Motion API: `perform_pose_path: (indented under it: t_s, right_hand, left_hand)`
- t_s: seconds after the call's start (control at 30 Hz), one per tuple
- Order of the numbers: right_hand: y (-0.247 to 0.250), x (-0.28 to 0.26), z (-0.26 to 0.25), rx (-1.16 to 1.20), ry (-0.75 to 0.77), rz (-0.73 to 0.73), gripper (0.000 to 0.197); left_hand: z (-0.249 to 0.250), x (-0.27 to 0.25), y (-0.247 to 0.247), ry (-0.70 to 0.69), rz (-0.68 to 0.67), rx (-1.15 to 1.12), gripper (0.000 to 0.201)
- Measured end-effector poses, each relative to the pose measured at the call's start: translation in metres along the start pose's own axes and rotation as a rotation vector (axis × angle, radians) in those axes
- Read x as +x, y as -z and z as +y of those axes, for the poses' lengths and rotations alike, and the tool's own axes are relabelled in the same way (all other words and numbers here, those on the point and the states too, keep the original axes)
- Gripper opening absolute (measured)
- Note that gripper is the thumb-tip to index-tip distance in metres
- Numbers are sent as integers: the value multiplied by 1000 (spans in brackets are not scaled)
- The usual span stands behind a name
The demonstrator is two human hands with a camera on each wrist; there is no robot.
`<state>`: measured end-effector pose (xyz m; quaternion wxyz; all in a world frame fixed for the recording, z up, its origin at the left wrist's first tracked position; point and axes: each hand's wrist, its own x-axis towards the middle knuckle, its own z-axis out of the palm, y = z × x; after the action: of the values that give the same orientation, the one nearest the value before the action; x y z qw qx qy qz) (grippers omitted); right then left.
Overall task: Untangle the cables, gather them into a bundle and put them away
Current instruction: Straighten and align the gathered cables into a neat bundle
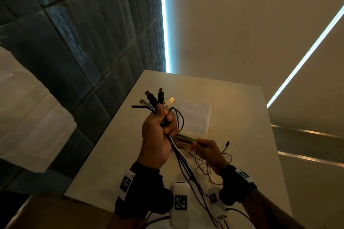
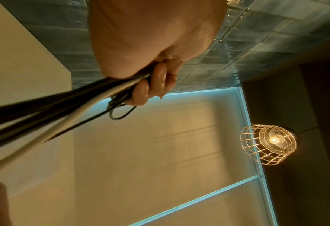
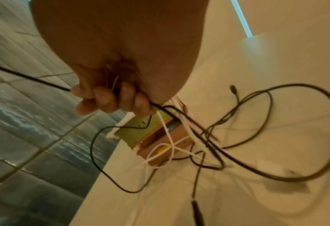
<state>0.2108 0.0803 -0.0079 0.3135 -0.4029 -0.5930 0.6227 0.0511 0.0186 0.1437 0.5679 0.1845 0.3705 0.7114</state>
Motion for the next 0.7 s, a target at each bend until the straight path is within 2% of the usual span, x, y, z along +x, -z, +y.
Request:
perform_pose_path:
  t_s: [0.13, 0.43, 0.5, 0.6, 0.7]
  right_hand:
    - [1, 1, 16, -7, -52, 23, 28]
    - [10, -2, 36, -73, -153, -32, 32]
    - [15, -4, 42, -137, -180, 18, 31]
    - [19, -3, 34, -189, -169, 168, 27]
    - [14, 1, -3, -16, -114, 267, 20]
  left_hand:
    - [-1, -2, -1, -21, -26, 7, 34]
    - [4, -6, -3, -67, -36, 44, 36]
    - [4, -5, -2, -60, -1, 77, 36]
    - [2, -2, 2, -27, 88, 106, 35]
    - [-3, 2, 5, 2, 190, 124, 34]
